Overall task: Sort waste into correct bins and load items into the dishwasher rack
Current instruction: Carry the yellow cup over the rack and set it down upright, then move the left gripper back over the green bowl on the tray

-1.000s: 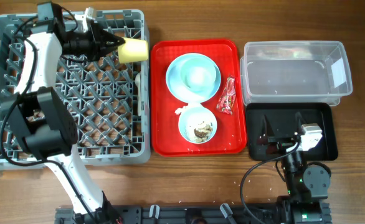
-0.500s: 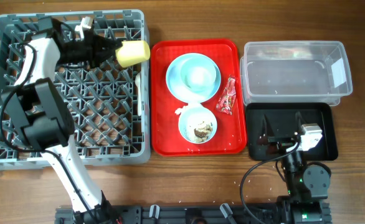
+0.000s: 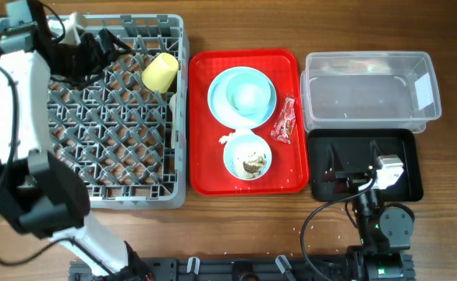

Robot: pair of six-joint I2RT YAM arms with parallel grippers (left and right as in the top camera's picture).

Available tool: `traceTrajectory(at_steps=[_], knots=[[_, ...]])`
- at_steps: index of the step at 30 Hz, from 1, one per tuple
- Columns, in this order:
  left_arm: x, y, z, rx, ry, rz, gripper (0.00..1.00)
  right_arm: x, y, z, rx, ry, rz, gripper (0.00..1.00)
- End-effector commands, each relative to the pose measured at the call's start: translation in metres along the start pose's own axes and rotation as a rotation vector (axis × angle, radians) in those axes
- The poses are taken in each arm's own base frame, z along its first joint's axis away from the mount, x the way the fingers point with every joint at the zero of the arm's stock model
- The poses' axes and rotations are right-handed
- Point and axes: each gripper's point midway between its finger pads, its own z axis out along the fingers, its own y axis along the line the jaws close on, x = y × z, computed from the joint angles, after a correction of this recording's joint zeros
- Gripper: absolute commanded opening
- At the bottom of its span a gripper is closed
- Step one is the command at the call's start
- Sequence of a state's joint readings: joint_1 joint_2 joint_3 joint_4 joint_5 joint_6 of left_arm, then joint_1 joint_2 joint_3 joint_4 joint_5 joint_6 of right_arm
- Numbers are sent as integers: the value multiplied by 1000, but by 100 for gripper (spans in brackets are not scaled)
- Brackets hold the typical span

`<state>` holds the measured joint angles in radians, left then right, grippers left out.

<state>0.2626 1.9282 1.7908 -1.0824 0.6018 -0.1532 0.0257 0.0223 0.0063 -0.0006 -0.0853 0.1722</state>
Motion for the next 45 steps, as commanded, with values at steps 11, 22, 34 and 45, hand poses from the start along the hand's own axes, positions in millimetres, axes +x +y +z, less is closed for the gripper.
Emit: traceTrajectory(at_steps=[11,22,34,45], knots=[[27,-89,89,-290,-85,394,4,-1,0,0,1,-7,12,100],[1,-45,128,-406,-115,365,4,-1,0,0,1,-7,12,100],[24,4,45,-647,-60,198,14,-1,0,0,1,-8,12,100],[116,-146,-22,-28,70,285,100,-1,0,0,1,-7,12,100]])
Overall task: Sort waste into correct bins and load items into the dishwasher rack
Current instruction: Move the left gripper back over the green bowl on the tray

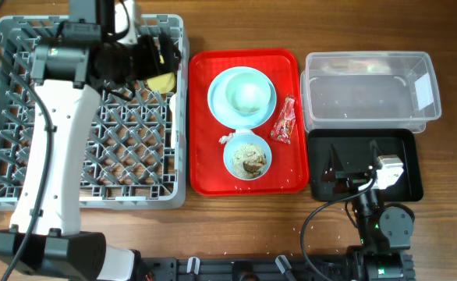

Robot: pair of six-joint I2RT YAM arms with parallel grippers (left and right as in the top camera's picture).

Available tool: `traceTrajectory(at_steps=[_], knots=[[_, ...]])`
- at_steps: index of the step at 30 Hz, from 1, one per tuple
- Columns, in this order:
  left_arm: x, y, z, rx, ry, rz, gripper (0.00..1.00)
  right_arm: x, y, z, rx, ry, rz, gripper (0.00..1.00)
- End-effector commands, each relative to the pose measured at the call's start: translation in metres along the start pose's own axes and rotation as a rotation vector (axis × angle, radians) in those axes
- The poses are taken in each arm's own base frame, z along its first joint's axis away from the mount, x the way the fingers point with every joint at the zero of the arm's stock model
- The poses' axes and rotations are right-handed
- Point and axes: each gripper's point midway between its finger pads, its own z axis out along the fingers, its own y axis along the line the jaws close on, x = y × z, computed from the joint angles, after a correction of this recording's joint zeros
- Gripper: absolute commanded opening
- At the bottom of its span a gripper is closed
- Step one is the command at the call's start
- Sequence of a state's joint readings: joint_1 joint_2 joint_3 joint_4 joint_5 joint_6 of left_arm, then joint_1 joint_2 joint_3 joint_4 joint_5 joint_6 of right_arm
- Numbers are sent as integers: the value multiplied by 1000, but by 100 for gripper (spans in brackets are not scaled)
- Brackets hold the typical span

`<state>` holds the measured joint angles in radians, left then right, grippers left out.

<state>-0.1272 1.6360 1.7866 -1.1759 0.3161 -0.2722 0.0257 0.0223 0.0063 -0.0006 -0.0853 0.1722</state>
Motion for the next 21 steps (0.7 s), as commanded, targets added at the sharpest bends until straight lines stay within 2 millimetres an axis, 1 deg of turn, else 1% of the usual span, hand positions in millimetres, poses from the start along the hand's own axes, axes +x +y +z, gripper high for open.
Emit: traceTrajectory(at_steps=[1,2,3,4,5,6,7,8,9,10,11,13,16,18,21], knots=[[34,-25,15,81,157,9,100,-1,0,0,1,-7,12,100],[48,-29,19,73,212,14,95,-1,0,0,1,-8,12,100],[61,-36,21,71,254,30,86,-1,0,0,1,-7,12,100],[79,-47,25,70,307,63,85,-1,0,0,1,-8,12,100],[90,-54,29,62,332,95,86,-1,0,0,1,-7,12,100],[101,-60,34,51,351,128,98,-1,0,0,1,-7,12,100],[120,-70,44,47,387,182,100,-1,0,0,1,-8,12,100],[136,-80,53,59,413,226,100,-1,0,0,1,-8,12,100],[148,-86,61,68,427,252,100,-1,0,0,1,-7,12,100],[164,-96,72,82,441,279,100,-1,0,0,1,-7,12,100],[185,-108,86,105,455,327,100,-1,0,0,1,-7,12,100],[216,-124,100,143,476,411,100,-1,0,0,1,-8,12,100],[246,-144,102,181,490,503,100,-1,0,0,1,-7,12,100],[255,-150,103,167,473,553,100,-1,0,0,1,-7,12,100],[257,-151,102,169,474,558,100,-1,0,0,1,-8,12,100]])
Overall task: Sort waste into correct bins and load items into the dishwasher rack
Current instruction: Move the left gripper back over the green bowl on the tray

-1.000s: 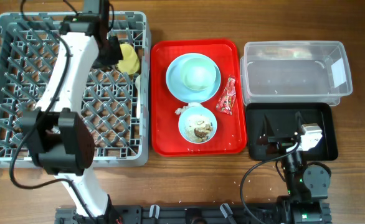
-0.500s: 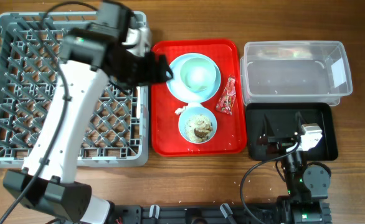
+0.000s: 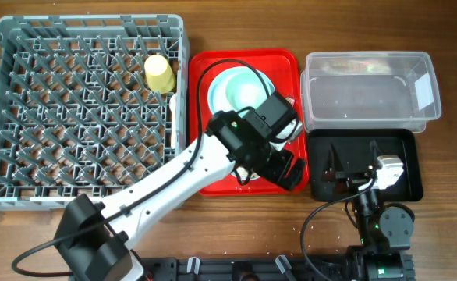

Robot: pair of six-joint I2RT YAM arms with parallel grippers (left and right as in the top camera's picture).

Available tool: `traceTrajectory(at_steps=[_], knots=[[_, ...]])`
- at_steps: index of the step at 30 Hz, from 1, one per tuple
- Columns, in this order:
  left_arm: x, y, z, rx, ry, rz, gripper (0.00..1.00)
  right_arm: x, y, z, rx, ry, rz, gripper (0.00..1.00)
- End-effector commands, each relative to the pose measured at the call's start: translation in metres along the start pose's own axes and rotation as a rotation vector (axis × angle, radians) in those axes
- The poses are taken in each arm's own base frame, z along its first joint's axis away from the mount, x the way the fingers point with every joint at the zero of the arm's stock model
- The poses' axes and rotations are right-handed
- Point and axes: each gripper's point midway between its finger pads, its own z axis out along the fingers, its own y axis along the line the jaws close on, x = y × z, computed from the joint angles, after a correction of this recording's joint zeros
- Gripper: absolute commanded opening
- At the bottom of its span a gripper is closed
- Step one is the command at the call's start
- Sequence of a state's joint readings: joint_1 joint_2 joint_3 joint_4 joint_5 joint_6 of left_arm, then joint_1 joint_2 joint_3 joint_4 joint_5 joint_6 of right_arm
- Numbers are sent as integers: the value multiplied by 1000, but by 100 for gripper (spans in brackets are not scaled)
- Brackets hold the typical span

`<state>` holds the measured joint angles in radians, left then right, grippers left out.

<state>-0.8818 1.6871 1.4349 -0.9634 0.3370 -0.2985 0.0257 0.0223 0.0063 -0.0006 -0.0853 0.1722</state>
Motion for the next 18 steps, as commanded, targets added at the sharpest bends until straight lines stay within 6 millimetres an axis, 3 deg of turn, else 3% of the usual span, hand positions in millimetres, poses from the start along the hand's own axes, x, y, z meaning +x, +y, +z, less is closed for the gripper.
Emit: traceTrajectory(at_steps=[1,3,5,6,7,8,10,12,13,15,16,18], knots=[[-19,-1,1,-6,-83,17,100,-1,0,0,1,-7,12,100],[-43,3,-3,-43,-188,38,100,-1,0,0,1,-8,12,100],[-81,6,-14,-79,-354,68,100,-1,0,0,1,-7,12,100],[-100,8,-23,-86,-438,68,69,-1,0,0,1,-8,12,100],[-115,11,-32,-88,-502,64,57,-1,0,0,1,-8,12,100],[-131,17,-43,-84,-569,56,39,-1,0,0,1,-7,12,100],[-156,41,-62,-84,-664,-11,31,-1,0,0,1,-7,12,100],[-165,75,-67,-112,-682,-92,23,-1,0,0,1,-7,12,100],[-166,87,-64,-128,-674,-112,9,-1,0,0,1,-7,12,100],[-167,110,-39,-156,-628,-142,4,-1,0,0,1,-8,12,100],[-164,121,-13,-172,-576,-156,17,-1,0,0,1,-7,12,100],[-162,130,16,-181,-532,-162,26,-1,0,0,1,-8,12,100]])
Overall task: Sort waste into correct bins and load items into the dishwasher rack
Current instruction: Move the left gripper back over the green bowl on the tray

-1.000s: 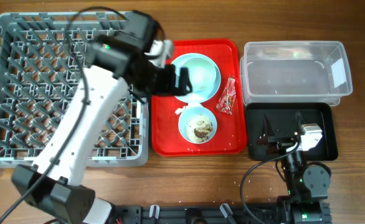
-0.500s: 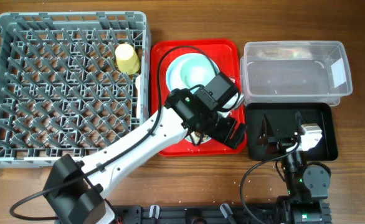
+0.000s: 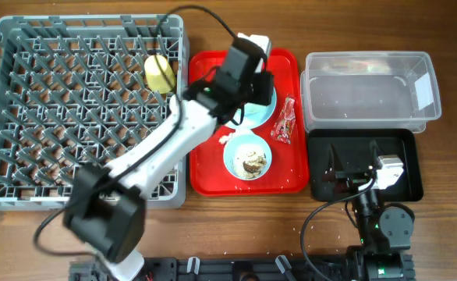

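Note:
My left arm reaches from the near left across the grey dish rack [image 3: 26, 117]. Its left gripper [image 3: 248, 84] hangs over the light blue plate and bowl [image 3: 264, 100] at the far end of the red tray [image 3: 205, 176]. The wrist hides its fingers, so open or shut is unclear. A yellow cup [image 3: 159, 72] sits in the rack's far right corner. A small blue bowl with food scraps [image 3: 247, 158] and a red wrapper [image 3: 284, 121] lie on the tray. The right gripper [image 3: 345, 176] rests over the black bin [image 3: 404, 148], dark against dark.
A clear plastic bin [image 3: 369, 86] stands at the far right, behind the black bin. Small white crumbs lie on the tray near the scrap bowl. The left arm's cable loops over the rack's far edge. Bare wooden table shows along the front.
The left gripper has moved from the tray's near right, by the scrap bowl and wrapper, to the tray's far end over the blue plate. Nothing on the tray has shifted. The right arm is unchanged.
The left gripper was first at the rack's far left, with the yellow cup lying in the far right corner. Then it was at the cup. Later the cup sat alone, looking more upright, with the gripper over the tray's near right. Now it is over the blue plate.

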Robot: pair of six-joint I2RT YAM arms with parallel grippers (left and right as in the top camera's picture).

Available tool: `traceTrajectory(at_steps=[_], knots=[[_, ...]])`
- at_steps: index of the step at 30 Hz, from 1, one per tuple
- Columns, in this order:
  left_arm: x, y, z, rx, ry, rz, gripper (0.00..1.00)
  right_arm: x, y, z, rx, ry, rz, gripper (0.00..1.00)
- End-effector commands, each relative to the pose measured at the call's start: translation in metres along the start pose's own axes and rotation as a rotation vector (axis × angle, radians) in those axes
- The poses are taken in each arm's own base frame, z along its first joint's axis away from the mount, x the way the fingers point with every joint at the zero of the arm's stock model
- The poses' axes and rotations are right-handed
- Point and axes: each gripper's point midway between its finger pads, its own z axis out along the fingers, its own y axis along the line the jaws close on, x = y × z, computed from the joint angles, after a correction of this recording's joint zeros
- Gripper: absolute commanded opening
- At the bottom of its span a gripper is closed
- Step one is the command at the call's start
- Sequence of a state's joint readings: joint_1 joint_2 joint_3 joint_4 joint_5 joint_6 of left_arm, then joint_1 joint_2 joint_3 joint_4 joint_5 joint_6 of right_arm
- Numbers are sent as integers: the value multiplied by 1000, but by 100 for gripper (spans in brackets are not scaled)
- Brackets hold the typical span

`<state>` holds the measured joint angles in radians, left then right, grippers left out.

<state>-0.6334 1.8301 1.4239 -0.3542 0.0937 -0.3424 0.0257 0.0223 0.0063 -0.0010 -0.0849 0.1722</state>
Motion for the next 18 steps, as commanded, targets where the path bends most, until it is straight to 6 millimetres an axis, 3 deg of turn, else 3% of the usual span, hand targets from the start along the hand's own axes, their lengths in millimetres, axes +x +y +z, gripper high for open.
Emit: traceTrajectory(at_steps=[1,3,6,10,11,15,18], knots=[[31,9,43,-28,77,2,33,-2,0,0,1,-8,12,100],[40,16,57,-46,93,3,38,-2,0,0,1,-8,12,100],[44,25,63,-93,94,4,37,-2,0,0,1,-8,12,100],[54,11,69,-74,108,38,34,-2,0,0,0,-8,12,100],[59,5,74,-64,115,113,34,-2,0,0,0,-8,12,100],[60,27,82,-190,92,188,37,-2,0,0,0,-8,12,100],[59,31,82,-195,92,182,33,-2,0,0,1,-8,12,100]])
